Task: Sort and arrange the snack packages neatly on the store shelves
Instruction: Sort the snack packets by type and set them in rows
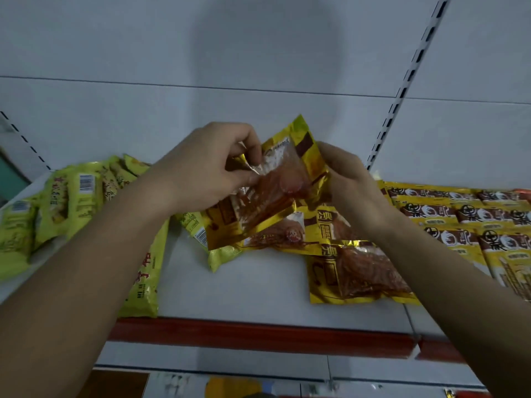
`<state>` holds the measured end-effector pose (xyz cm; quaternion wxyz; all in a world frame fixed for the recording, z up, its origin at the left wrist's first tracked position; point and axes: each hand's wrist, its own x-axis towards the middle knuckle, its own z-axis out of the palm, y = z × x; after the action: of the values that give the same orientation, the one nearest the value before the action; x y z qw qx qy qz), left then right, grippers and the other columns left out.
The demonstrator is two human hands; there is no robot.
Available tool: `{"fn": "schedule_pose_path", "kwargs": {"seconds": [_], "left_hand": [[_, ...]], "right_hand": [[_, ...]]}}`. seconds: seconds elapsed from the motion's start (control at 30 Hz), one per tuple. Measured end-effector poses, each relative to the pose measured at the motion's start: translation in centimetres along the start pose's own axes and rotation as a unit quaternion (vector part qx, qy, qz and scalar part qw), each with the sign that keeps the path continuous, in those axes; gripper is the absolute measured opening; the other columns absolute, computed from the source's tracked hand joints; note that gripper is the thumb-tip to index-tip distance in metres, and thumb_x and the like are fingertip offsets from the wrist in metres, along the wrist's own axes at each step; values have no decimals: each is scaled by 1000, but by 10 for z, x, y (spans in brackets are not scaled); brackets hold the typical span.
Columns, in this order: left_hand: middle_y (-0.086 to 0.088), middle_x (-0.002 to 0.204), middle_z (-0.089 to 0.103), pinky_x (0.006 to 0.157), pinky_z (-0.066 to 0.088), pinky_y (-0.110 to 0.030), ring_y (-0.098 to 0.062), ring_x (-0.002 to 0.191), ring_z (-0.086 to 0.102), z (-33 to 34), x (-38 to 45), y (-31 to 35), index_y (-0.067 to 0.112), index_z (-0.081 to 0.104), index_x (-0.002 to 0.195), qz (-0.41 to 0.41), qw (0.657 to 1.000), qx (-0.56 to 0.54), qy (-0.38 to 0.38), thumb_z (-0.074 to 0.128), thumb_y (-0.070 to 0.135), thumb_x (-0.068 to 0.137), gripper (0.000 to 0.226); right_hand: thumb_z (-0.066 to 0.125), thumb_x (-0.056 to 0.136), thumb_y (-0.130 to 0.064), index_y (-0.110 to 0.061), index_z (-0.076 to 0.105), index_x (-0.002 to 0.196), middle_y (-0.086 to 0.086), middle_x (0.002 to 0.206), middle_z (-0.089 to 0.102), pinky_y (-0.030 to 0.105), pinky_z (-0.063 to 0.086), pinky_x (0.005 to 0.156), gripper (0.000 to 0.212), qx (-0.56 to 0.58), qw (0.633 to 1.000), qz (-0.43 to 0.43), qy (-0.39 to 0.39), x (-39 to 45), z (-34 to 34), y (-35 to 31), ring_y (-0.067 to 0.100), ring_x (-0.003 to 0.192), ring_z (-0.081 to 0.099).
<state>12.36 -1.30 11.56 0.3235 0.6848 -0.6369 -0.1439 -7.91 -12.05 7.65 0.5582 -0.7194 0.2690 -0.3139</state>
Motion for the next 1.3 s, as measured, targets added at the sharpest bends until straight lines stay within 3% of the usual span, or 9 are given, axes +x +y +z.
{"fn": "schedule_pose_path", "kwargs": {"seconds": [0.13, 0.2, 0.33, 0.5, 0.63, 0.83, 1.0, 1.1, 1.3], "left_hand": [[3, 76, 75, 68, 54, -44, -20, 67, 70, 1, -6, 0, 30, 52, 92, -12, 999, -30, -3, 81, 17, 84, 33], [8, 79, 77, 65, 53, -36, -15, 67, 73, 0, -11, 4, 27, 53, 103, -13, 998, -42, -34, 81, 15, 83, 36], [0, 88, 79, 74, 60, -34, -19, 76, 77, -17, -25, 3, 31, 57, 120, -53, 991, -113, -40, 83, 26, 75, 52], [-5, 80, 78, 64, 59, -29, -20, 68, 75, -14, -37, -15, 20, 67, 108, -78, 983, -157, 56, 78, 16, 82, 29], [0, 73, 77, 58, 54, -20, -8, 59, 70, 2, -40, -26, 16, 73, 97, -100, 976, -161, 107, 75, 11, 87, 12], [8, 69, 75, 67, 55, -29, -8, 61, 72, 15, -45, -29, 26, 74, 86, -100, 992, -54, 58, 81, 21, 84, 9], [19, 74, 66, 68, 51, -24, 2, 72, 65, 34, -45, -30, 28, 77, 90, -79, 992, 100, -10, 76, 28, 88, 2], [15, 80, 71, 75, 56, -37, -9, 78, 67, 43, -43, -32, 31, 74, 90, -62, 985, 156, -24, 75, 32, 88, 3], [12, 90, 62, 85, 49, -40, -20, 98, 61, 51, -46, -38, 33, 65, 84, -47, 963, 263, -40, 68, 38, 91, 9]], "right_hand": [[34, 95, -68, -18, 73, 113, 14, 97, 76, 40, 56, 65, 66, 100, 992, 81, 3, -11, 2, -5, 32, 82, 72], [52, 94, -57, -13, 74, 104, 12, 92, 77, 44, 58, 72, 50, 74, 996, 56, -14, -15, 3, -3, 30, 82, 74], [66, 97, -13, -11, 72, 92, -2, 70, 73, 27, 57, 57, 8, -8, 997, -39, 59, -22, 6, 5, 12, 63, 71], [69, 95, -18, -15, 69, 89, -12, 58, 61, 24, 53, 46, 6, -39, 982, -72, 170, -34, 3, 10, 14, 57, 69], [73, 93, -29, -16, 69, 93, 12, 66, 65, 43, 56, 43, 14, -80, 966, -69, 234, -41, 3, 16, 36, 52, 67], [65, 96, -35, -17, 66, 100, 1, 44, 48, 25, 28, 42, 18, -247, 935, -73, 243, -66, -1, 38, 18, 36, 41], [73, 90, -31, -19, 60, 76, -6, 49, 47, 16, 30, 42, 22, -317, 917, -30, 242, -93, 6, 46, 10, 46, 49], [67, 93, -38, -24, 51, 76, -7, 53, 52, 29, 36, 42, 27, -417, 882, -6, 220, -100, 12, 59, 11, 43, 48], [68, 92, -46, -24, 67, 72, -11, 58, 60, 22, 34, 44, 30, -470, 856, 29, 213, -107, 19, 68, 9, 50, 54]]}}
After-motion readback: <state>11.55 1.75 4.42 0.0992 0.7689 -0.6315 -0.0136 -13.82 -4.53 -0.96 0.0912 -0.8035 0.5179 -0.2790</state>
